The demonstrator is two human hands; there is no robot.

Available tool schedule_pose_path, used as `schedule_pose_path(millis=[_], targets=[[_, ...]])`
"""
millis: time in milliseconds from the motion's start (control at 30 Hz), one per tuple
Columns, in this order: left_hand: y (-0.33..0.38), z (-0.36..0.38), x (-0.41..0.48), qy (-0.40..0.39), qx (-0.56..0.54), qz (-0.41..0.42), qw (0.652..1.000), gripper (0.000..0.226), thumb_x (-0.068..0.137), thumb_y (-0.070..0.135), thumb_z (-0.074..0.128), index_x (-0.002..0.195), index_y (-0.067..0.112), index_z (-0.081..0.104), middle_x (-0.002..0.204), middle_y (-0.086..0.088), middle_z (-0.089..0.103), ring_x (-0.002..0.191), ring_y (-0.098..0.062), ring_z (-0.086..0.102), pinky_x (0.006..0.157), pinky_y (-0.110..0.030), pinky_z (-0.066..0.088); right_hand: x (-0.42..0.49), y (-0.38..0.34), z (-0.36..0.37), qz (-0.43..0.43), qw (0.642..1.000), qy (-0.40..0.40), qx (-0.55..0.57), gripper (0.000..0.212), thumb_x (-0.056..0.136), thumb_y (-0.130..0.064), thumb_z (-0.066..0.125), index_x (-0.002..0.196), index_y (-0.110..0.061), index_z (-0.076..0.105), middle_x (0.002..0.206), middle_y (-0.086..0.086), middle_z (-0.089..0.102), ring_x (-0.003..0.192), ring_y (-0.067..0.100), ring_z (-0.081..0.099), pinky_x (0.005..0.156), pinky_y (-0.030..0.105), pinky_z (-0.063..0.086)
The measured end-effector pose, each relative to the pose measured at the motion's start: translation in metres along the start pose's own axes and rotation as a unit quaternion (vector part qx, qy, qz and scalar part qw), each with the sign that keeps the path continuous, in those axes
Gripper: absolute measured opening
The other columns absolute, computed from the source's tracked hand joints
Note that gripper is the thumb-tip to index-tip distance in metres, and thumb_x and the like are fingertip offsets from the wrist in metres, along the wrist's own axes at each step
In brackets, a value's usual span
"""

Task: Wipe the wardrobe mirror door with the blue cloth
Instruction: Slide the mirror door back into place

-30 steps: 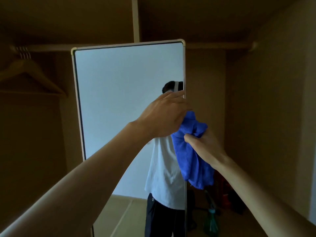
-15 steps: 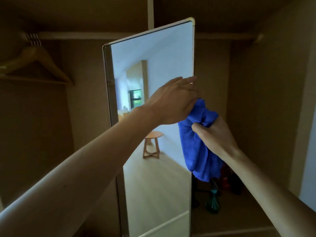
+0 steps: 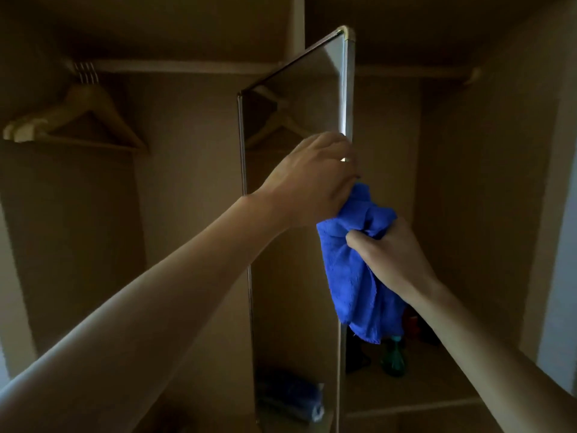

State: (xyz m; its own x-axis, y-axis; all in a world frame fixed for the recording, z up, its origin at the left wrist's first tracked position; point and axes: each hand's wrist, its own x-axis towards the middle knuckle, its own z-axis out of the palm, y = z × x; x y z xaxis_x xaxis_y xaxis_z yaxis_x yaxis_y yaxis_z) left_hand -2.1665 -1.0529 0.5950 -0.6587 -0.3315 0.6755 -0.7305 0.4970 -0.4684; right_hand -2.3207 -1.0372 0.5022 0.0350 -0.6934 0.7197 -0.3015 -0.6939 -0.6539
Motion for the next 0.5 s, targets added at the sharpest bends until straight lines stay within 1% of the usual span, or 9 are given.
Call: schedule_pose_path(millis=[100, 200, 267, 367, 400, 433, 467, 500], targets=[[-0.006, -0.008, -0.013, 0.027, -0.011, -0.012, 0.999, 0.036, 0.106, 0.029, 0.042, 0.122, 0.020, 0.073, 0.133, 0.005, 0.061, 0.136, -0.018, 0.043, 0.116, -0.031, 0.026, -0.005, -0.008, 0.012, -0.003, 1.000, -0.006, -0.008, 0.047, 0.080, 0.004, 0.055, 0.052, -0.020, 0.026, 0.041, -0.013, 0.025, 0.039, 0.005, 0.024, 0.039, 0.015, 0.022], [-0.013, -0.014, -0.028, 0.048, -0.018, -0.029, 0.998, 0.030, 0.104, 0.028, 0.050, 0.115, 0.020, 0.076, 0.126, 0.004, 0.062, 0.129, -0.020, 0.047, 0.110, -0.027, 0.028, -0.007, -0.017, 0.025, 0.000, 1.000, -0.010, -0.014, 0.034, 0.080, 0.001, 0.056, 0.059, -0.012, 0.032, 0.042, -0.012, 0.027, 0.039, 0.005, 0.028, 0.039, 0.014, 0.024], [-0.019, -0.019, -0.039, 0.054, -0.035, -0.045, 0.997, 0.024, 0.101, 0.025, 0.057, 0.113, 0.021, 0.078, 0.123, 0.001, 0.062, 0.124, -0.022, 0.049, 0.106, -0.030, 0.035, -0.009, -0.025, 0.036, -0.008, 1.000, -0.020, -0.014, 0.030, 0.080, 0.002, 0.056, 0.062, -0.011, 0.035, 0.041, -0.013, 0.028, 0.038, 0.004, 0.031, 0.040, 0.012, 0.025], [-0.029, -0.025, -0.054, 0.064, -0.052, -0.074, 0.994, 0.022, 0.097, 0.019, 0.063, 0.113, 0.021, 0.078, 0.124, -0.002, 0.059, 0.117, -0.022, 0.050, 0.095, -0.037, 0.048, -0.009, -0.036, 0.057, -0.041, 0.998, -0.030, -0.035, 0.036, 0.081, 0.005, 0.056, 0.060, -0.016, 0.036, 0.043, -0.014, 0.033, 0.040, 0.003, 0.039, 0.045, 0.012, 0.030], [-0.032, -0.027, -0.059, 0.066, -0.055, -0.087, 0.992, 0.023, 0.096, 0.016, 0.064, 0.114, 0.022, 0.078, 0.127, -0.002, 0.057, 0.118, -0.021, 0.049, 0.091, -0.038, 0.051, -0.009, -0.039, 0.064, -0.050, 0.998, -0.026, -0.042, 0.038, 0.081, 0.006, 0.058, 0.061, -0.018, 0.036, 0.048, -0.014, 0.037, 0.044, 0.002, 0.042, 0.048, 0.012, 0.031], [-0.035, -0.027, -0.063, 0.066, -0.057, -0.098, 0.991, 0.026, 0.095, 0.014, 0.064, 0.116, 0.023, 0.076, 0.131, -0.001, 0.055, 0.119, -0.020, 0.048, 0.088, -0.038, 0.053, -0.009, -0.040, 0.070, -0.054, 0.997, -0.018, -0.043, 0.037, 0.080, 0.004, 0.059, 0.064, -0.021, 0.038, 0.056, -0.010, 0.044, 0.049, 0.003, 0.044, 0.053, 0.012, 0.033], [-0.038, -0.027, -0.067, 0.062, -0.060, -0.103, 0.991, 0.030, 0.095, 0.012, 0.065, 0.120, 0.025, 0.075, 0.135, 0.000, 0.053, 0.122, -0.019, 0.047, 0.086, -0.039, 0.054, -0.008, -0.041, 0.075, -0.052, 0.998, -0.008, -0.041, 0.035, 0.080, 0.002, 0.061, 0.069, -0.024, 0.040, 0.068, -0.003, 0.051, 0.055, 0.004, 0.047, 0.057, 0.017, 0.036], [-0.040, -0.026, -0.071, 0.057, -0.065, -0.104, 0.991, 0.034, 0.095, 0.011, 0.064, 0.124, 0.027, 0.072, 0.138, 0.000, 0.051, 0.123, -0.019, 0.047, 0.086, -0.039, 0.055, -0.007, -0.040, 0.078, -0.048, 0.998, 0.001, -0.040, 0.034, 0.079, 0.001, 0.063, 0.074, -0.025, 0.042, 0.080, 0.004, 0.054, 0.060, 0.007, 0.049, 0.061, 0.021, 0.038]])
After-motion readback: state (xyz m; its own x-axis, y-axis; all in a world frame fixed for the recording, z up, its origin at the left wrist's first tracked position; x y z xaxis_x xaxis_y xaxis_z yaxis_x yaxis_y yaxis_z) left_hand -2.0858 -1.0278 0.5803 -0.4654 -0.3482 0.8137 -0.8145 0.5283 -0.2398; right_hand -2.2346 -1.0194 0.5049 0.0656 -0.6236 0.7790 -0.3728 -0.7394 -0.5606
